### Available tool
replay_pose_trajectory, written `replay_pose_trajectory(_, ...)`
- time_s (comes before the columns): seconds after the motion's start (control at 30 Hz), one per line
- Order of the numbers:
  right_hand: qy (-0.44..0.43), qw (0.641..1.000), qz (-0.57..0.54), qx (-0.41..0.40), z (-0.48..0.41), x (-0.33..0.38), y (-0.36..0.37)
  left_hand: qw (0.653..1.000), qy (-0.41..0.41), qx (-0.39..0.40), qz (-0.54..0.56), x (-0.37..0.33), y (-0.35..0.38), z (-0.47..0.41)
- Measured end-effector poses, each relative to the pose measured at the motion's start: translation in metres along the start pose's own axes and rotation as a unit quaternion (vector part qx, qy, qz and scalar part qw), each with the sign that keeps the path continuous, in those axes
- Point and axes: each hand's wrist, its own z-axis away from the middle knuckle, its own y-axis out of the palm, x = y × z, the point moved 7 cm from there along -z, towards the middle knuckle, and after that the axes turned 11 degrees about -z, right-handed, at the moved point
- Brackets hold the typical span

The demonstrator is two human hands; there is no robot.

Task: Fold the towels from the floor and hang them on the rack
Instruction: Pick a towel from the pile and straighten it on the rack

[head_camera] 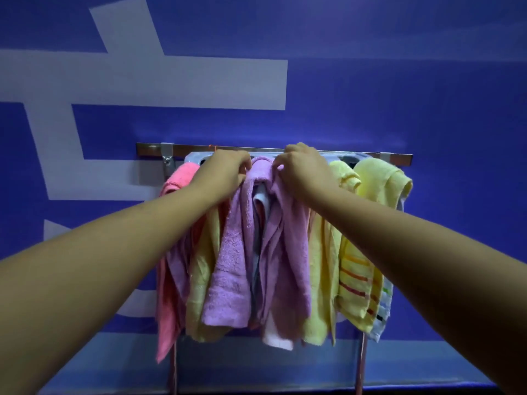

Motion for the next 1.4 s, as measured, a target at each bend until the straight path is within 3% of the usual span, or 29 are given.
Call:
replay_pose_trajectory(0.17, 0.041, 0.997, -0.031, 0.054, 0.031, 0.019, 0.005, 0.986, -0.041, 0.104, 0.123, -0.023, 0.005, 0.024)
replay_pose_trajectory(0.23, 0.103, 0.979, -0.163, 0.071, 0.040, 0.015, 0.017, 0.961, -0.070, 0.121, 0.239, -0.034, 0.012, 0.029)
replay_pose_trajectory(0.33, 0.193, 0.897, -0.387, 0.088, 0.052, 0.012, 0.040, 0.872, -0.199, 0.124, 0.430, -0.031, 0.027, 0.043)
replay_pose_trajectory(0.37, 0.224, 0.859, -0.454, 0.080, 0.056, 0.012, 0.046, 0.836, -0.216, 0.133, 0.486, -0.036, 0.031, 0.049)
replay_pose_trajectory(0.43, 0.259, 0.797, -0.543, 0.052, 0.060, 0.015, 0.053, 0.808, -0.218, 0.101, 0.538, -0.039, 0.037, 0.046)
replay_pose_trajectory(0.5, 0.278, 0.770, -0.573, 0.028, 0.061, 0.012, 0.057, 0.824, -0.209, 0.065, 0.523, -0.038, 0.039, 0.043)
replay_pose_trajectory(0.67, 0.211, 0.814, -0.542, -0.016, 0.062, 0.008, 0.041, 0.920, -0.157, 0.088, 0.349, -0.026, 0.049, 0.051)
replay_pose_trajectory(0.73, 0.216, 0.795, -0.566, -0.016, 0.060, 0.011, 0.046, 0.917, -0.155, 0.085, 0.357, -0.026, 0.053, 0.052)
replay_pose_trajectory(0.83, 0.269, 0.724, -0.635, -0.016, 0.058, 0.011, 0.065, 0.905, -0.132, 0.088, 0.394, -0.030, 0.062, 0.053)
replay_pose_trajectory(0.93, 0.313, 0.676, -0.667, -0.014, 0.062, 0.002, 0.084, 0.832, -0.173, 0.108, 0.516, -0.029, 0.065, 0.056)
replay_pose_trajectory(1.0, 0.309, 0.687, -0.658, -0.003, 0.063, -0.011, 0.107, 0.809, -0.202, 0.113, 0.541, -0.031, 0.063, 0.060)
replay_pose_trajectory(1.07, 0.299, 0.735, -0.609, 0.007, 0.069, 0.004, 0.090, 0.830, -0.196, 0.115, 0.509, -0.034, 0.067, 0.064)
replay_pose_trajectory(1.1, 0.303, 0.739, -0.602, 0.008, 0.074, 0.009, 0.086, 0.844, -0.202, 0.119, 0.483, -0.031, 0.071, 0.069)
replay_pose_trajectory(1.13, 0.315, 0.720, -0.618, 0.013, 0.080, 0.015, 0.084, 0.839, -0.225, 0.124, 0.480, -0.025, 0.081, 0.072)
replay_pose_trajectory(1.23, 0.351, 0.675, -0.648, 0.032, 0.097, 0.014, 0.088, 0.781, -0.308, 0.169, 0.517, -0.025, 0.077, 0.094)
replay_pose_trajectory(1.3, 0.356, 0.687, -0.632, 0.035, 0.105, 0.008, 0.082, 0.810, -0.267, 0.193, 0.486, -0.033, 0.061, 0.105)
replay_pose_trajectory(1.4, 0.325, 0.762, -0.559, 0.045, 0.123, 0.012, 0.054, 0.883, -0.225, 0.200, 0.361, -0.023, 0.053, 0.125)
